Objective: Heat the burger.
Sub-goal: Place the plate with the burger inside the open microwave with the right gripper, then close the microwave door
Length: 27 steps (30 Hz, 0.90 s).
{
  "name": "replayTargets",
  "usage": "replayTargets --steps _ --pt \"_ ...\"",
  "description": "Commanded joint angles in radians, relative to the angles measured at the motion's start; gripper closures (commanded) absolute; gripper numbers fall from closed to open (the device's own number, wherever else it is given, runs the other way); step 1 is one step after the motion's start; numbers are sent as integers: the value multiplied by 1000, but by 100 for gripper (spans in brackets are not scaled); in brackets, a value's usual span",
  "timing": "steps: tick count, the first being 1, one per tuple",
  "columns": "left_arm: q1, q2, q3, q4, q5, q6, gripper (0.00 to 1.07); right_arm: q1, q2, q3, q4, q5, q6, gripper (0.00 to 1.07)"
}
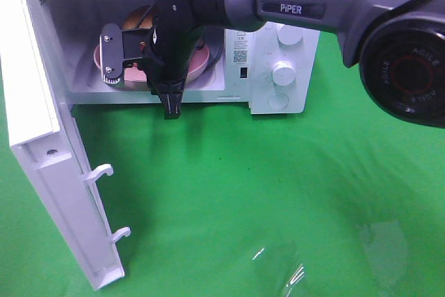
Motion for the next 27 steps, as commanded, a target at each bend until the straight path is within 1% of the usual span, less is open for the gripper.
replayTargets --steps 1,2,3,4,5,6,15,17,18,19,20,21,22,23,27 --pt "-4 -22 2 -3 -13 2 106 -2 -13 -11 -10 -7 61 76" --pt "-4 -22 2 -3 -13 2 106 -2 -13 -11 -10 -7 61 76" --pt "-4 -22 2 -3 -13 2 106 -2 -13 -11 -10 2 70 71" --pt "-4 -22 2 -3 -13 2 106 -2 -13 -11 -10 2 70 71" --pt "-4 -22 2 -3 -13 2 106 -2 -13 -11 -10 5 78 64" --pt "-4 -22 2 -3 -13 2 106 -2 -13 -11 -10 6 104 60" --pt "-4 -22 2 -3 -13 2 106 -1 -22 -11 -3 8 265 52" --pt "-4 -22 2 -3 -13 2 106 -1 -28 -11 -3 13 313 46" --pt "-4 -22 2 -3 -13 2 106 -1 -28 -11 -3 13 313 46" --pt "-4 -22 2 -3 -13 2 106 -1 -31 -11 -3 26 337 42" --pt "-4 -22 2 -3 -13 2 106 -1 -31 -11 -3 26 337 42" --pt "-4 -22 2 -3 -13 2 106 -1 -37 -11 -3 33 367 39" --pt "-4 -22 2 -3 -13 2 106 -1 -37 -11 -3 33 367 39" --pt "-4 -22 2 -3 -13 2 106 -1 -41 -11 -3 39 408 36" --pt "-4 -22 2 -3 -13 2 106 1 -50 -11 -3 60 478 36"
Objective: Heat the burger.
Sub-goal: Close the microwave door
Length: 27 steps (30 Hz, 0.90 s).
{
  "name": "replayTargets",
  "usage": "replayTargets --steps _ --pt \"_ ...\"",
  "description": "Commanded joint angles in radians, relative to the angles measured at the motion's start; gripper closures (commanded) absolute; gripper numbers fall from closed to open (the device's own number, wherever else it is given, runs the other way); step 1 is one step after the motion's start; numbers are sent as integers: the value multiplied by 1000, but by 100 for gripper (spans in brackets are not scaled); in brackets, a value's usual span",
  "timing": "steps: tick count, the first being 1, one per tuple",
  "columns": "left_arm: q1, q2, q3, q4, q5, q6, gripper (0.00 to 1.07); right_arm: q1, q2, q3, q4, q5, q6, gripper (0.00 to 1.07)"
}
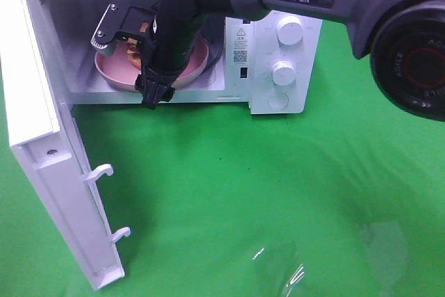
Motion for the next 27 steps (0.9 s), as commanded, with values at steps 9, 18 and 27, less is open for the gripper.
replayTargets --steps 9,18,27 --pt "-4 -22 2 -3 -13 2 106 1 -40 -12 0 82 243 36" --pt "-4 -22 2 -3 -13 2 106 1 -77 -11 19 213 336 36" --pt "-4 -22 2 -3 -13 2 106 1 -99 -11 99 300 374 36"
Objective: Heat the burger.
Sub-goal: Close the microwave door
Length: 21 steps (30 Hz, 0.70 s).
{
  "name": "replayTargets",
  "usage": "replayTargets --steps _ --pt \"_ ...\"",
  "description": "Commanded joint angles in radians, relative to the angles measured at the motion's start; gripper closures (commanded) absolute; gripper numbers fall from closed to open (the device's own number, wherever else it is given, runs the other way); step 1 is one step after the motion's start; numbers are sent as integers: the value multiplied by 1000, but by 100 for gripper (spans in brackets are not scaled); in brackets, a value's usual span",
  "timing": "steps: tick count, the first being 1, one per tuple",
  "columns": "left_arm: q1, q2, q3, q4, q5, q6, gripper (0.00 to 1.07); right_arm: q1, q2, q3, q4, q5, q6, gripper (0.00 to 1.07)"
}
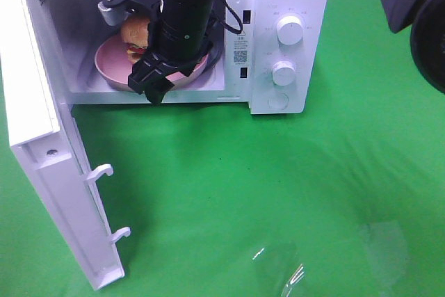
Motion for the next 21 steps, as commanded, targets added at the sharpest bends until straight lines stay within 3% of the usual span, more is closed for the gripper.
replayTargets --steps 1,13,21 --pt "-4 -22 2 -3 -13 2 106 1 -16 -10 61 77 36 36" --pt "-4 -22 2 -3 -13 2 106 -2 -71 -10 103 296 146 36" --pt "-4 -22 2 -3 -13 2 106 -5 -208 108 -22 296 271 36"
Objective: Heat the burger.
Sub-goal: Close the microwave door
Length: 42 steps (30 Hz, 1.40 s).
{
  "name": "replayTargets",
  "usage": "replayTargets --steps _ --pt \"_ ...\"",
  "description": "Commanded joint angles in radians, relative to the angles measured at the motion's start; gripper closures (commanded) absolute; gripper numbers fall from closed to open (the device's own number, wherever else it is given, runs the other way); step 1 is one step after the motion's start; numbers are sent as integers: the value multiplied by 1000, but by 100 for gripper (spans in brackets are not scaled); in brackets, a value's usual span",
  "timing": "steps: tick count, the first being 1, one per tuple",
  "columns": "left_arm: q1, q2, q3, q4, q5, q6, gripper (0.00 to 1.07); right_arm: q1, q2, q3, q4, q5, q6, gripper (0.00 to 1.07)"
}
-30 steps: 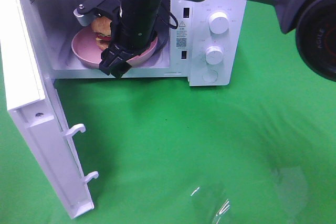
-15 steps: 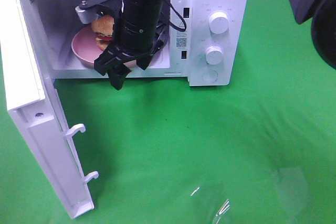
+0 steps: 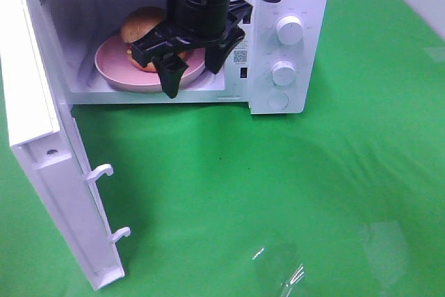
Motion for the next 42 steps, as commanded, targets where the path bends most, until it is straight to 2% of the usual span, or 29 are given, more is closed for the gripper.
replayTargets --steps 1,2,3,4,5,6,7,8,9,10,11,13,14,17,18,19,20,22,23,26,27,30,31,34,35,37,38,39,42 --pt "-4 -22 2 -3 -13 2 106 -14 -94 114 -68 36 70 36" --pt "-4 -22 2 -3 -13 2 106 -14 -94 114 -68 36 70 36" --pt "-4 -22 2 -3 -13 2 106 -34 -143 190 -70 35 87 36" --pt "-4 -22 2 -3 -13 2 106 -34 -143 190 -70 35 87 36" --pt "-4 -22 2 -3 -13 2 106 -45 -194 260 -69 34 87 36" --pt "-4 -22 2 -3 -13 2 106 -45 -194 260 -69 34 87 36" --pt "-4 -22 2 -3 -13 2 106 -64 -252 325 -71 34 86 36" --pt "-4 -22 2 -3 -13 2 106 -64 -252 325 -71 34 86 36" --pt "-4 -22 2 -3 -13 2 106 -89 -308 390 -71 34 88 36" --pt "-4 -22 2 -3 -13 2 106 -89 -308 390 -71 34 88 36" --pt "-4 -22 2 -3 -13 2 106 -116 -360 451 -71 32 88 36" --pt "-4 -22 2 -3 -13 2 106 -134 -383 475 -71 31 88 36" --pt "-4 -22 2 -3 -13 2 106 -178 -440 528 -72 29 88 36" --pt "-4 -22 2 -3 -13 2 106 -223 -496 577 -72 26 88 36" --pt "-4 -22 2 -3 -13 2 106 -276 -553 633 -72 23 88 36" --pt "-4 -22 2 -3 -13 2 106 -276 -553 633 -72 23 88 36" --pt "-4 -22 2 -3 -13 2 106 -339 -610 683 -73 22 87 36" --pt "-4 -22 2 -3 -13 2 106 -372 -642 710 -78 19 87 36" --pt "-4 -22 2 -3 -13 2 106 -425 -708 758 -83 16 95 36" --pt "-4 -22 2 -3 -13 2 106 -471 -771 803 -91 5 121 36" --pt "-4 -22 2 -3 -13 2 106 -500 -836 850 -94 -9 133 36" --pt "-4 -22 2 -3 -13 2 106 -506 -902 891 -97 -20 133 36" --pt "-4 -22 2 -3 -13 2 106 -506 -973 936 -95 -22 134 36" --pt "-4 -22 2 -3 -13 2 106 -506 -1007 959 -90 -21 140 36" --pt "-4 -22 2 -3 -13 2 106 -506 -1102 1033 -88 -26 171 36" --pt "-4 -22 2 -3 -13 2 106 -506 -1137 1062 -88 -31 179 36" --pt "-4 -22 2 -3 -13 2 106 -506 -1198 1120 -88 -33 187 36" --pt "-4 -22 2 -3 -13 2 106 -506 -1198 1120 -88 -33 187 36" --pt "-4 -22 2 -3 -13 2 106 -506 -1330 1233 -88 -25 187 37"
